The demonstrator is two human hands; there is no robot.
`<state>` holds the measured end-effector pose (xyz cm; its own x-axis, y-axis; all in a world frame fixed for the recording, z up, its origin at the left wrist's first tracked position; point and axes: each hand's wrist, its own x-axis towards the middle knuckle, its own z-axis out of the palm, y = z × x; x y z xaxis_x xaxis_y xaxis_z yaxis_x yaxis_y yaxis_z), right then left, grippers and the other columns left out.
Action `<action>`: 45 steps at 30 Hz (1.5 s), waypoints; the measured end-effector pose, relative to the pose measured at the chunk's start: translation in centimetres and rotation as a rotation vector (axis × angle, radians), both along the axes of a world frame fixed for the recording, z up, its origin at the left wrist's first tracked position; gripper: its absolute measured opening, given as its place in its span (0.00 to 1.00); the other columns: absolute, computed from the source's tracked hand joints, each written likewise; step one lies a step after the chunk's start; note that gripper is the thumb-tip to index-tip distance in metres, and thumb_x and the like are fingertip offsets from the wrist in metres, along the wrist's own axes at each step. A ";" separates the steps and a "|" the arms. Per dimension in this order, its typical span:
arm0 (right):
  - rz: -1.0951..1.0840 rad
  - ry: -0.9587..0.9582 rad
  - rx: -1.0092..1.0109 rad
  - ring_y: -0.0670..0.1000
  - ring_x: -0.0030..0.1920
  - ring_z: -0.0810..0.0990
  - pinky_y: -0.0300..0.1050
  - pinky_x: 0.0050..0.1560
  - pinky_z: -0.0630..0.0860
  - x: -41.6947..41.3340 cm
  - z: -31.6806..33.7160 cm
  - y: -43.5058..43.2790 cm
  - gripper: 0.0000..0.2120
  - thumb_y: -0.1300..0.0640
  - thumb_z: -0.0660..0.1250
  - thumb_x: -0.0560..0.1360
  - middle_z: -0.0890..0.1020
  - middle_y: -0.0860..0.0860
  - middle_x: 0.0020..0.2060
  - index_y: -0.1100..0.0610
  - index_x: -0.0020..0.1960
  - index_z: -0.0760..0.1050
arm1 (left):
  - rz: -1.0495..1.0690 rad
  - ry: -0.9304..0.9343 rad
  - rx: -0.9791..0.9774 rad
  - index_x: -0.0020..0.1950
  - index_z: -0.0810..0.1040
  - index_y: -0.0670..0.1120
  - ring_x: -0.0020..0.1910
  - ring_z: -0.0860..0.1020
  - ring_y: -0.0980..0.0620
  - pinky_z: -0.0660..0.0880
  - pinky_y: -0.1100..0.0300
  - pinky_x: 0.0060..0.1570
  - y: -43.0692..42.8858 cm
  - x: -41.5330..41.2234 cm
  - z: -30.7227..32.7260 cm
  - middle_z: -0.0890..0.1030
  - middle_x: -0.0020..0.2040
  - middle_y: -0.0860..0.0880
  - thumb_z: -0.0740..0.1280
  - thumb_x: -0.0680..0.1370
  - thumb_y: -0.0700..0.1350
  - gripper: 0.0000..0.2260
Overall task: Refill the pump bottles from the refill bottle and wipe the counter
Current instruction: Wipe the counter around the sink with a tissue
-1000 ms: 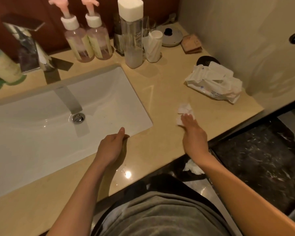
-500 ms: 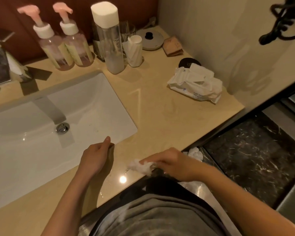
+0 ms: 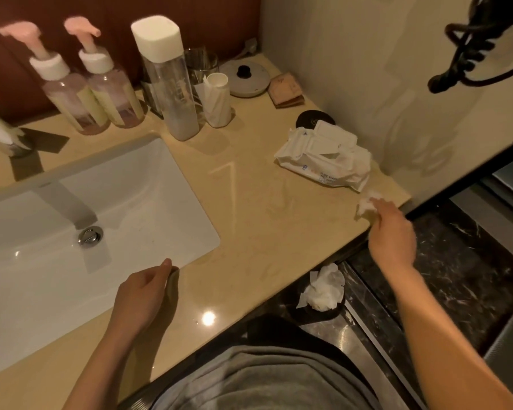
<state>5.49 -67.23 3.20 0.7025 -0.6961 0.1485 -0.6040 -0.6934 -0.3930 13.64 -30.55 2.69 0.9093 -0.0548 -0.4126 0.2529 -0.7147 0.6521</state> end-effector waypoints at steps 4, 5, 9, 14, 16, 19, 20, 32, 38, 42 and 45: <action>0.063 0.079 0.073 0.59 0.75 0.51 0.50 0.74 0.47 0.2 -3.5 0.4 0.20 0.64 0.52 0.81 0.59 0.61 0.73 0.57 0.72 0.64 | -0.016 0.019 0.003 0.56 0.81 0.49 0.53 0.73 0.47 0.67 0.54 0.53 -0.6 0.0 0.1 0.79 0.58 0.45 0.55 0.81 0.54 0.18; 0.065 0.074 0.083 0.58 0.75 0.49 0.48 0.74 0.44 0.3 -3.8 0.5 0.21 0.63 0.51 0.81 0.58 0.61 0.74 0.57 0.73 0.62 | -0.019 0.019 -0.006 0.56 0.81 0.49 0.52 0.73 0.48 0.67 0.55 0.52 -0.8 0.0 0.1 0.79 0.58 0.45 0.55 0.81 0.53 0.17; 0.091 0.072 0.076 0.56 0.75 0.51 0.46 0.74 0.42 0.8 -4.0 0.8 0.21 0.63 0.50 0.81 0.58 0.60 0.74 0.60 0.74 0.60 | -0.045 0.003 -0.057 0.62 0.78 0.47 0.59 0.73 0.47 0.66 0.56 0.57 -2.8 0.2 0.5 0.77 0.63 0.46 0.56 0.81 0.52 0.17; 0.161 0.055 0.076 0.55 0.76 0.50 0.44 0.73 0.40 1.5 -4.5 3.0 0.21 0.64 0.50 0.82 0.57 0.58 0.74 0.59 0.74 0.60 | -0.044 -0.013 -0.148 0.71 0.68 0.48 0.69 0.67 0.48 0.62 0.56 0.64 -6.3 1.3 0.9 0.69 0.71 0.48 0.56 0.81 0.52 0.19; 0.226 0.071 0.064 0.54 0.76 0.49 0.42 0.72 0.38 1.7 -4.9 4.3 0.21 0.65 0.51 0.81 0.56 0.56 0.75 0.57 0.74 0.59 | -0.045 0.017 -0.169 0.73 0.65 0.48 0.70 0.65 0.47 0.61 0.55 0.66 -7.5 1.7 0.8 0.67 0.72 0.48 0.56 0.81 0.53 0.21; 0.389 -0.062 0.074 0.55 0.74 0.58 0.46 0.74 0.45 1.3 -5.3 7.4 0.21 0.69 0.56 0.79 0.66 0.57 0.71 0.60 0.71 0.66 | -0.069 0.053 -0.175 0.74 0.63 0.48 0.70 0.65 0.47 0.61 0.55 0.66 -8.6 1.8 0.4 0.66 0.73 0.48 0.56 0.81 0.53 0.22; 0.450 -0.110 0.090 0.57 0.72 0.62 0.47 0.74 0.49 1.0 -5.3 8.2 0.20 0.70 0.58 0.77 0.70 0.57 0.68 0.61 0.68 0.69 | -0.071 0.066 -0.172 0.74 0.62 0.48 0.70 0.66 0.46 0.61 0.55 0.66 -8.8 1.7 0.2 0.66 0.73 0.47 0.56 0.81 0.53 0.23; 0.920 0.032 0.419 0.52 0.47 0.82 0.49 0.48 0.79 1.3 0.1 9.1 0.11 0.63 0.59 0.79 0.83 0.51 0.49 0.54 0.55 0.78 | -0.070 0.059 -0.117 0.72 0.67 0.48 0.69 0.67 0.46 0.60 0.52 0.69 -8.5 1.0 -1.0 0.69 0.71 0.47 0.56 0.81 0.53 0.21; 0.197 -0.337 0.758 0.34 0.42 0.77 0.27 0.40 0.73 1.2 4.3 2.6 0.12 0.59 0.52 0.82 0.77 0.44 0.47 0.49 0.53 0.74 | -0.074 0.064 -0.115 0.73 0.66 0.48 0.70 0.66 0.47 0.60 0.54 0.68 -8.5 0.9 -0.8 0.69 0.71 0.48 0.55 0.81 0.53 0.21; -0.074 -0.363 0.294 0.54 0.43 0.77 0.40 0.41 0.69 0.6 1.4 -2.9 0.12 0.59 0.55 0.81 0.79 0.55 0.41 0.62 0.52 0.76 | -0.087 0.064 -0.108 0.73 0.65 0.48 0.71 0.65 0.47 0.59 0.54 0.69 -8.4 0.8 -0.9 0.68 0.72 0.49 0.55 0.81 0.54 0.22; -0.054 -0.223 0.137 0.60 0.51 0.78 0.45 0.49 0.70 0.8 -0.7 -5.0 0.14 0.60 0.56 0.81 0.81 0.62 0.50 0.63 0.60 0.76 | -0.107 0.060 -0.094 0.74 0.64 0.48 0.71 0.65 0.47 0.59 0.54 0.69 -8.4 0.8 -0.8 0.68 0.72 0.48 0.55 0.81 0.53 0.22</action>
<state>6.25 -72.26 2.49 0.6245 -0.7556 0.1979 -0.5261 -0.5942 -0.6084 14.40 -38.93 1.92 0.8700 -0.1912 -0.4545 0.2187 -0.6765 0.7032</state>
